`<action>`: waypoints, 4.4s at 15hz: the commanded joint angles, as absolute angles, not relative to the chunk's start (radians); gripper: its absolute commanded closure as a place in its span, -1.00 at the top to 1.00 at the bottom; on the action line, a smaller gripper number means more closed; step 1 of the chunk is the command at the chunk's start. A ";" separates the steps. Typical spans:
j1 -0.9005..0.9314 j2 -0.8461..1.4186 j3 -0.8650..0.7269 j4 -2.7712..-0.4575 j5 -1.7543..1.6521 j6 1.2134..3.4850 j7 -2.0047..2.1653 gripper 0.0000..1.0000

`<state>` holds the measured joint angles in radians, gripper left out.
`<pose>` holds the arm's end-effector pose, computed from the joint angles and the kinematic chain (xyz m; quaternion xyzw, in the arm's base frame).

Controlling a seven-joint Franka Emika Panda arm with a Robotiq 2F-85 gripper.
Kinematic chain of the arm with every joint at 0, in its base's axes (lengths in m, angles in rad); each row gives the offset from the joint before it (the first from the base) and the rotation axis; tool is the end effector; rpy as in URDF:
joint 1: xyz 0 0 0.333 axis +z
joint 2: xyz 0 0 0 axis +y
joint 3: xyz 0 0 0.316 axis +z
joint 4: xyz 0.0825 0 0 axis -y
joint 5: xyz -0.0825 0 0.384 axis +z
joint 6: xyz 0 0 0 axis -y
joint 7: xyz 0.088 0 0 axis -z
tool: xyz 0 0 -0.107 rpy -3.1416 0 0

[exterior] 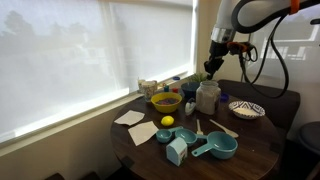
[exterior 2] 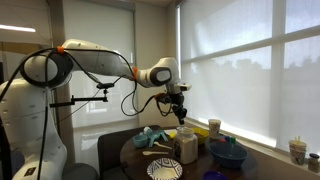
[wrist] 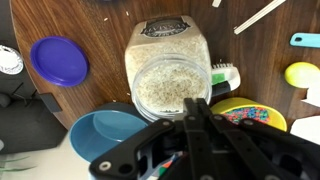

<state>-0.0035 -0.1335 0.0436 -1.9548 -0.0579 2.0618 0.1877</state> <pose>0.5428 0.0198 0.5590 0.9904 -0.0625 0.1224 0.0161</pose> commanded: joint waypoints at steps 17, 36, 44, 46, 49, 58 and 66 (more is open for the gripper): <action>0.078 -0.228 0.098 -2.082 0.139 1.868 0.265 -0.97; 0.084 -0.235 0.134 -2.381 0.178 2.016 0.384 -0.97; 0.083 -0.241 0.138 -2.421 0.162 2.130 0.418 -0.97; 0.083 -0.241 0.137 -2.424 0.167 2.140 0.416 -0.97; 0.085 -0.240 0.137 -2.427 0.169 2.146 0.412 -0.97; 0.085 -0.251 0.130 -2.432 0.199 2.155 0.410 -0.12; 0.066 -0.253 0.136 -2.428 0.154 2.155 0.454 0.96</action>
